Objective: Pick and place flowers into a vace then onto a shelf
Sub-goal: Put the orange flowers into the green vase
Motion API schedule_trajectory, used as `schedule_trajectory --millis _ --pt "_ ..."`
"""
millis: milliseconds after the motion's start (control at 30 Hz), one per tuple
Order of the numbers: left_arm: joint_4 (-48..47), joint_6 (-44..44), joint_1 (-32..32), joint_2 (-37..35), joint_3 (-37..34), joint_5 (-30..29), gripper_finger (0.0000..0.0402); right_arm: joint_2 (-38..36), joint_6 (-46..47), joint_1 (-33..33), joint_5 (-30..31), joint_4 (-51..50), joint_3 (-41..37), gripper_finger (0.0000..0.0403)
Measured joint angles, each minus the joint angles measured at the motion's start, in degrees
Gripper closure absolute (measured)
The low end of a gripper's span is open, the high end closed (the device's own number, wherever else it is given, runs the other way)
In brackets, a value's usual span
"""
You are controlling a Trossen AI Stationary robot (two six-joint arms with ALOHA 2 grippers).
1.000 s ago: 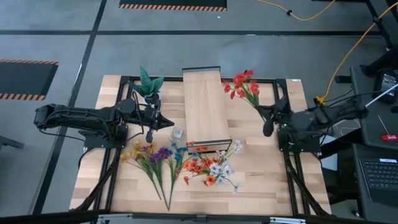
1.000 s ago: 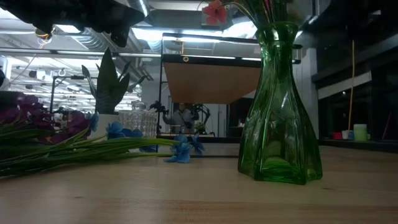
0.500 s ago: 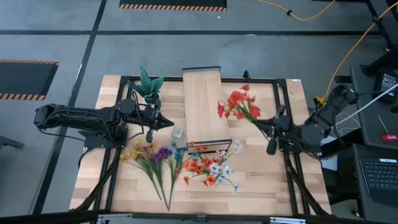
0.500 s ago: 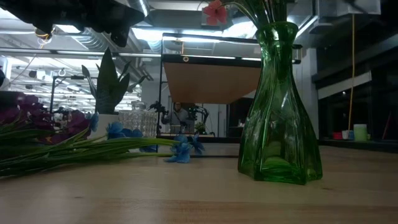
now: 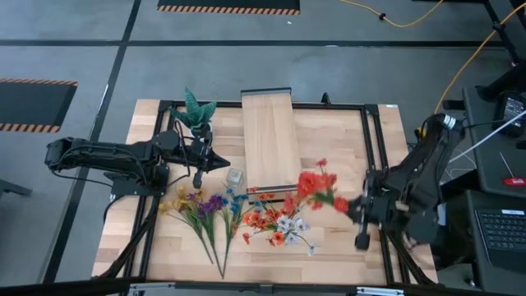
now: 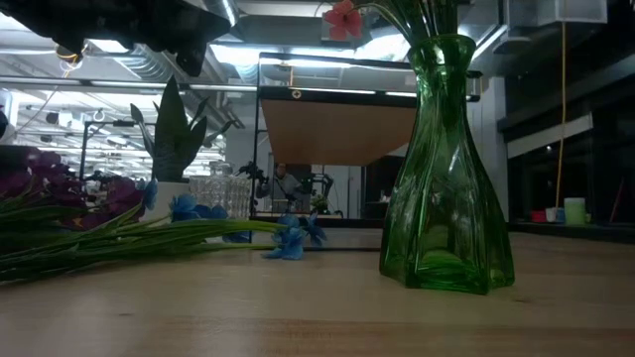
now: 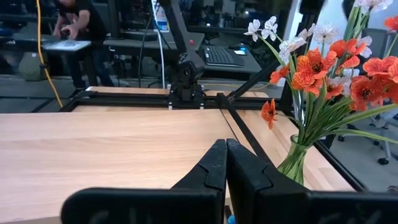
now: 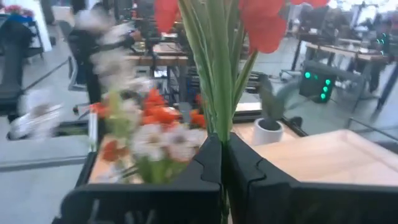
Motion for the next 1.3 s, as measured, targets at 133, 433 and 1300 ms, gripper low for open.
schedule_trajectory --millis 133,433,1300 --pt "0.00 0.13 0.00 0.01 0.01 0.00 0.0398 7.43 -12.32 2.76 0.11 15.87 0.27 0.0403" --pt "-0.31 -2.18 0.02 0.01 0.01 -0.02 0.0398 19.15 -29.63 5.71 -4.17 35.20 6.45 0.0403" --pt "-0.42 -1.16 0.01 -0.01 -0.01 -0.02 0.0398 18.02 -62.81 -0.02 -4.16 58.83 7.35 0.0403"
